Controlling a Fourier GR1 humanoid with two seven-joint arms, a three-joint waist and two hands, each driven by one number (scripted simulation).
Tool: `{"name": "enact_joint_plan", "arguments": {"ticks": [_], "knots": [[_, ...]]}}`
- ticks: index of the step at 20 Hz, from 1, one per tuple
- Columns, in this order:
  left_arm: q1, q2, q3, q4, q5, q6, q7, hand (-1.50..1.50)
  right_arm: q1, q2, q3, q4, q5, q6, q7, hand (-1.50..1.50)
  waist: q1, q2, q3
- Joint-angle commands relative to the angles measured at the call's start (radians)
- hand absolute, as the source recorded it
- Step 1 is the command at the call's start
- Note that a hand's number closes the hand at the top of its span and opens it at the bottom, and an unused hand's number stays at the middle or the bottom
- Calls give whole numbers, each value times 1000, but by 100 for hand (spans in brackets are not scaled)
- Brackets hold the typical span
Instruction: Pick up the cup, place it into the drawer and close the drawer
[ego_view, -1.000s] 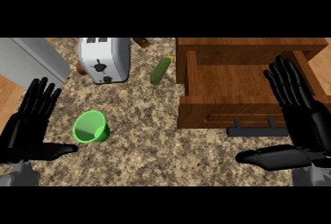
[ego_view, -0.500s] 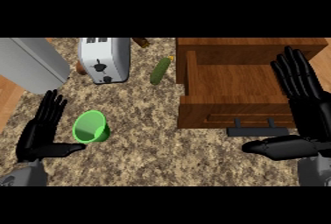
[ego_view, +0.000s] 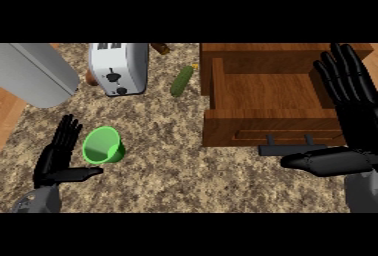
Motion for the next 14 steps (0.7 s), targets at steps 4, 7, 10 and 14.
{"name": "enact_joint_plan", "arguments": {"ticks": [4, 7, 10, 14], "knots": [[-100, 15, 5, 360, -79, 3, -281, -150, -29, -31, -45, -15, -42, 20, 38, -150, -5, 1, -1], [-155, 26, 18, 498, -104, 24, -380, -150, -58, 1, -9, 39, -5, -5, 17, -150, -9, 5, -2], [-213, 50, 42, 550, -86, -8, -383, -150, -85, -15, -35, 67, -22, 8, 2, -150, -14, 8, -3], [-202, 67, 37, 574, -97, -34, -437, -150, -30, -16, -26, 24, -33, 29, 8, -150, -18, 7, -3]]}}
